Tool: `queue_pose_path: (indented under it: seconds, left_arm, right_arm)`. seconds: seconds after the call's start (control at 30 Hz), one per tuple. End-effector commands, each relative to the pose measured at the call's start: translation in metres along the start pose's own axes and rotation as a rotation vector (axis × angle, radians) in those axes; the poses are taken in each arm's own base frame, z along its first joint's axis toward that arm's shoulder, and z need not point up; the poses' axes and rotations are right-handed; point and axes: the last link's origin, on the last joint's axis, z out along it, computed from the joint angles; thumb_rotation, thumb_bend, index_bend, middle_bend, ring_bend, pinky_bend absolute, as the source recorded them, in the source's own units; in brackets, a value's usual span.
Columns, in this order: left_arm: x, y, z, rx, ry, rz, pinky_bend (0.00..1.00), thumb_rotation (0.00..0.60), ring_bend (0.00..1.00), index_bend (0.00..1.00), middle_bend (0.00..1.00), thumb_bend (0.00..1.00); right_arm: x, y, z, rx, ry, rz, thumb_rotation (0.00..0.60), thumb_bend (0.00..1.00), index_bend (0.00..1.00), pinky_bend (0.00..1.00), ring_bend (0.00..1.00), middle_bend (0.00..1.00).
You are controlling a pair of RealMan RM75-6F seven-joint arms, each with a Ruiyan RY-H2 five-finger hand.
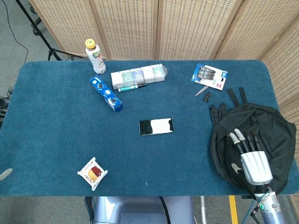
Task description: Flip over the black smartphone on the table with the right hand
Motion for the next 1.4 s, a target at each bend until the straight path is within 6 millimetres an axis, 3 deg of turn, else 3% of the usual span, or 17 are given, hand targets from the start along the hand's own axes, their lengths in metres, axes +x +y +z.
queue_pose_path:
  seconds: [0.03, 0.23, 0.33, 0.5, 0.67, 0.83, 1.03, 1.4]
  left_arm:
    - [-0.002, 0.0, 0.0, 0.004, -0.005, 0.005, 0.0, 0.6, 0.0, 0.0, 0.0, 0.0]
    - [0.0, 0.0, -0.003, 0.006, -0.003, -0.001, 0.0, 0.6, 0.0, 0.0, 0.0, 0.0]
    - [0.001, -0.001, -0.004, 0.008, 0.003, -0.004, 0.0, 0.6, 0.0, 0.0, 0.0, 0.0]
    - [0.0, -0.002, 0.0, 0.016, -0.007, -0.005, 0.0, 0.6, 0.0, 0.0, 0.0, 0.0]
    - [0.001, -0.003, 0.001, 0.025, -0.004, -0.009, 0.0, 0.6, 0.0, 0.0, 0.0, 0.0]
    - [0.003, -0.006, 0.001, 0.034, -0.006, -0.019, 0.0, 0.6, 0.0, 0.0, 0.0, 0.0]
    - [0.006, -0.009, 0.001, 0.033, -0.01, -0.034, 0.0, 0.6, 0.0, 0.0, 0.0, 0.0]
    - [0.009, -0.013, 0.002, 0.038, -0.018, -0.052, 0.0, 0.6, 0.0, 0.0, 0.0, 0.0]
  right_arm:
    - [-0.002, 0.004, -0.009, -0.009, 0.007, 0.023, 0.6, 0.0, 0.02, 0.0, 0.0, 0.0]
    - [-0.004, 0.004, -0.005, 0.006, 0.011, 0.029, 0.6, 0.0, 0.02, 0.0, 0.0, 0.0]
    - [-0.006, -0.008, 0.008, 0.053, 0.01, 0.053, 0.6, 0.0, 0.01, 0.0, 0.0, 0.0]
    - [-0.006, -0.048, 0.05, 0.138, -0.012, 0.032, 0.6, 0.28, 0.0, 0.0, 0.0, 0.0]
    - [-0.014, -0.103, 0.099, 0.224, -0.04, -0.014, 0.6, 0.39, 0.0, 0.0, 0.0, 0.0]
    - [-0.033, -0.146, 0.126, 0.275, -0.089, -0.059, 0.6, 0.39, 0.0, 0.0, 0.0, 0.0]
    - [-0.061, -0.186, 0.141, 0.277, -0.171, -0.083, 0.6, 0.39, 0.0, 0.0, 0.0, 0.0]
    - [-0.084, -0.23, 0.163, 0.259, -0.207, -0.113, 0.6, 0.4, 0.0, 0.0, 0.0, 0.0]
